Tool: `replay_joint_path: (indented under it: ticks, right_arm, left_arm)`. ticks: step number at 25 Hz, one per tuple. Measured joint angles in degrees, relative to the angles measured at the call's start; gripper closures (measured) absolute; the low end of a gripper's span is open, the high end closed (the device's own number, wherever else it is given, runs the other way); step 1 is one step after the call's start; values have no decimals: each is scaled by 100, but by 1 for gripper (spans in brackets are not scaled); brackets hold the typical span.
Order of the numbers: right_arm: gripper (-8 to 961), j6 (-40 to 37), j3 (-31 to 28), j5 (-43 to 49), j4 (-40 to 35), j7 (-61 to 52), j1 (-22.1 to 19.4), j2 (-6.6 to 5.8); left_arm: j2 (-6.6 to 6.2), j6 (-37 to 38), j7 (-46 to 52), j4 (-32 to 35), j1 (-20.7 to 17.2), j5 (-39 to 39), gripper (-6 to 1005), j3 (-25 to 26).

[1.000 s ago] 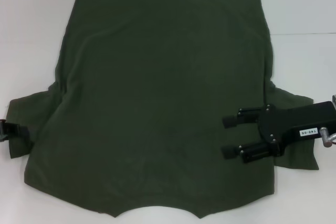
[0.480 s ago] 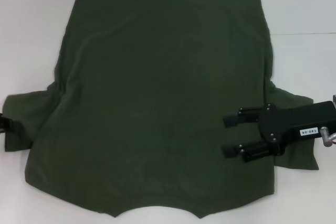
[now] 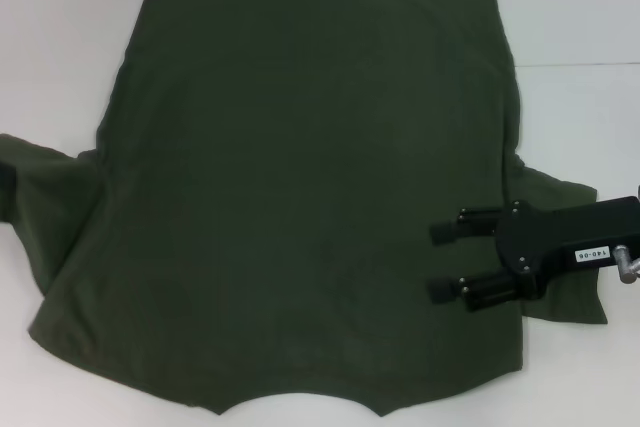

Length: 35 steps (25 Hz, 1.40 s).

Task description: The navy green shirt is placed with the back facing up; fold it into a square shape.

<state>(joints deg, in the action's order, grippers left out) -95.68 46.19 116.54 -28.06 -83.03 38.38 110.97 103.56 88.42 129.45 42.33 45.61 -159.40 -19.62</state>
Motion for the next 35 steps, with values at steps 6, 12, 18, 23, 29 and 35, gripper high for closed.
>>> replay_joint_path:
  ticks: [6, 12, 18, 23, 29, 35]
  right_arm:
    - [39, 21, -13, 0, 2, 14, -62, 4]
    - [39, 104, -16, 0, 2, 54, -117, 11]
    - [39, 130, -18, 0, 2, 72, -161, 4]
    - [39, 135, -17, 0, -21, 103, -164, -10]
    - [39, 201, -14, 0, -24, 145, -180, -37]
    - [39, 219, -13, 0, -15, 199, -224, -43]
  left_arm:
    - [-163, 333, 381, 18, 574, -244, 995, -703]
    - [-152, 582, 1034, -43, 1020, -238, 995, -1378]
    - [128, 574, 1552, -344, 1443, -248, 994, -1937]
    - [397, 308, 1942, -513, 1660, -260, 993, -2381]
    - [748, -123, 2144, -622, 1822, -231, 948, -2578]
    - [961, -435, 2113, -600, 1895, -70, 705, -2552]
